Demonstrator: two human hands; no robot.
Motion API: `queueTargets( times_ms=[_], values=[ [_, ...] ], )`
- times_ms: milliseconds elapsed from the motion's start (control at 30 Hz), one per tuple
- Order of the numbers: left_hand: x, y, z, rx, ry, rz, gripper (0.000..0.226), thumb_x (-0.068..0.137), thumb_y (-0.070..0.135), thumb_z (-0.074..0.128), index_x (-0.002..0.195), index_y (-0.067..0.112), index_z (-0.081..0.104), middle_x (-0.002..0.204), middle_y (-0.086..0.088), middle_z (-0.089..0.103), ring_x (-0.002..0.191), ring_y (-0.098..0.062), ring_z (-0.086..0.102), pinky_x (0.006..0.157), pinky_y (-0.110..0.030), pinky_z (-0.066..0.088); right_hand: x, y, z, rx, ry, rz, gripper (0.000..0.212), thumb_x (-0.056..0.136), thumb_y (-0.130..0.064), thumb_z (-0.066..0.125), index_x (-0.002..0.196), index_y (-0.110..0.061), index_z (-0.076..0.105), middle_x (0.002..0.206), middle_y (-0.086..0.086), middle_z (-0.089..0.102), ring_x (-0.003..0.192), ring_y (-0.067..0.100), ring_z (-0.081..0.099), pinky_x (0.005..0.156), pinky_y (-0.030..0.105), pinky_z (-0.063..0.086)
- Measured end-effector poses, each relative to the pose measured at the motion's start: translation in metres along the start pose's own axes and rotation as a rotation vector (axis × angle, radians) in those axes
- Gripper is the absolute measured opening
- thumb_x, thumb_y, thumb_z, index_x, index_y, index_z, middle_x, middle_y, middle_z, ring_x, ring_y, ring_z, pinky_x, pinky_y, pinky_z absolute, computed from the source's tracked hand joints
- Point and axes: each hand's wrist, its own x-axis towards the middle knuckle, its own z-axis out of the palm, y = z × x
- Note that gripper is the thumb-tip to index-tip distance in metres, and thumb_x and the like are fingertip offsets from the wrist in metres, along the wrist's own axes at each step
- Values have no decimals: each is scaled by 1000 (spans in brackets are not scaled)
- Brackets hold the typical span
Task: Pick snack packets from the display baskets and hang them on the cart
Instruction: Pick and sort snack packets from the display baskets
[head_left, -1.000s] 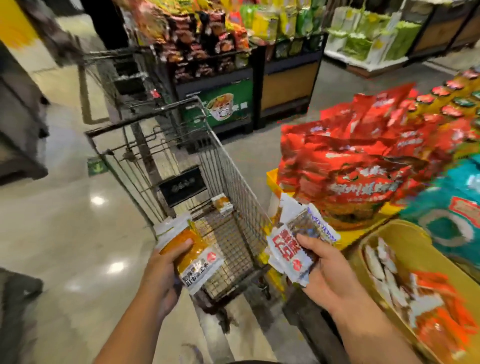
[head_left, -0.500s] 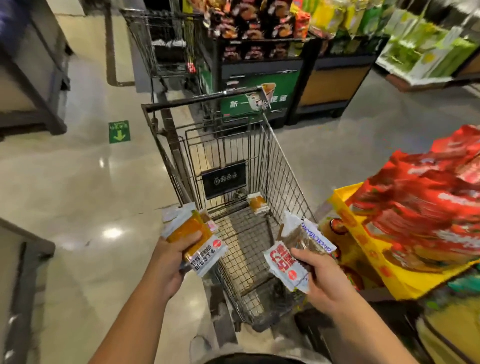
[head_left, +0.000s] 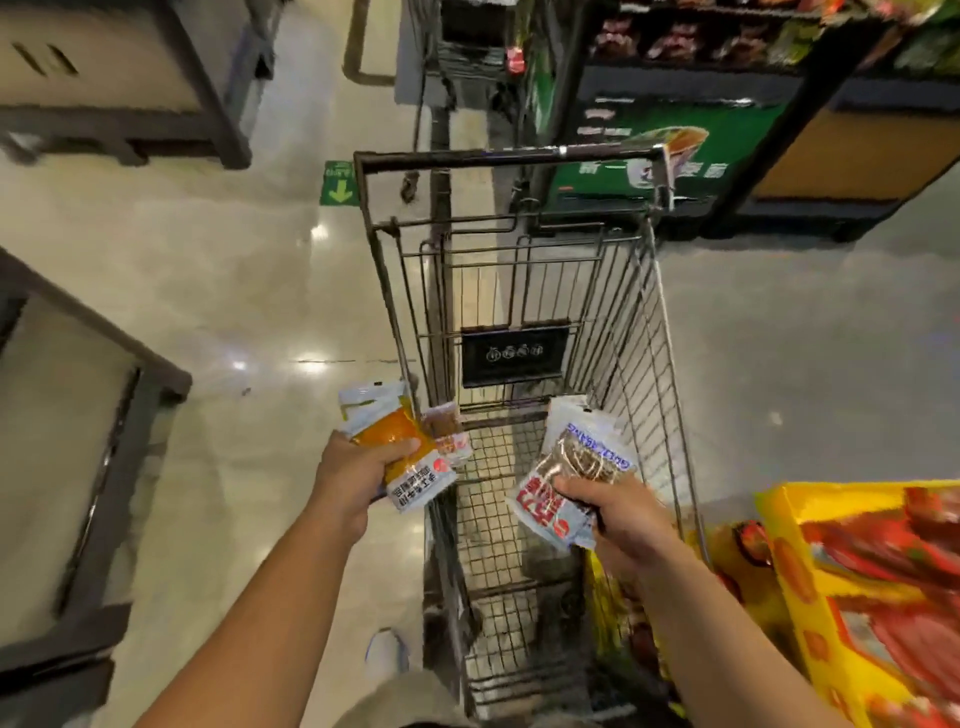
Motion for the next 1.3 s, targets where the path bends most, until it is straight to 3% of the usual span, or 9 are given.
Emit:
queueTargets(
  times_ms=[100,200,333,600,767,900,1100,1200,1300],
  values=[
    [28,-2,22,1,85,32,43,78,1,82,112,22,66,104,-8,76,83,-22,75,61,-30,57,52,-8,-10,-56,-47,86,42,77,-9,79,116,1,65,102,23,75,87,38,73,89,62,53],
    [58,-7,37,12,113,43,46,77,1,83,114,22,65,106,-7,75,90,-25,75,67,-34,59,96,-5,-17,-142,-54,85,33,83,-3,74,115,-3,65,102,19,76,90,37,74,79,52,60],
    [95,-14,39,53,201,76,59,69,8,89,121,22,63,108,-2,75,95,-23,74,80,-45,63,140,10,-15,-181,-34,131,34,84,3,71,117,1,63,101,22,75,91,41,74,89,66,54],
    [124,-19,23,138,84,183,46,77,4,83,112,28,65,105,2,76,92,-14,75,83,-39,61,212,47,3,-287,10,201,31,84,1,75,114,2,64,100,20,75,87,35,75,78,53,62],
    [131,-29,16,120,54,216,44,78,5,84,110,29,67,105,0,77,97,-20,75,90,-50,59,262,69,18,-377,9,208,30,83,2,75,109,-7,64,94,13,74,75,23,75,55,29,58],
    [136,-32,14,102,3,239,48,74,5,86,110,31,67,105,0,77,96,-21,75,88,-50,59,314,84,35,-425,-41,176,45,78,0,80,119,-7,64,102,13,76,85,27,76,67,35,61],
    [141,-37,12,111,-15,248,45,65,19,83,104,36,70,102,-3,78,92,-26,76,80,-48,61,365,93,81,-503,-123,70,42,75,2,82,108,-18,65,103,6,76,95,23,75,84,45,61],
    [142,-37,10,122,-32,243,42,65,19,83,100,39,72,100,-3,78,90,-25,77,76,-46,62,376,105,97,-661,-81,39,65,74,-4,86,128,-13,49,121,4,66,116,22,62,103,49,51],
    [142,-36,10,118,-46,253,39,65,17,82,97,39,73,98,-5,78,89,-26,77,74,-44,63,373,108,104,-599,-5,90,79,82,7,75,143,-16,32,128,4,51,120,20,48,107,44,44]
  ],
)
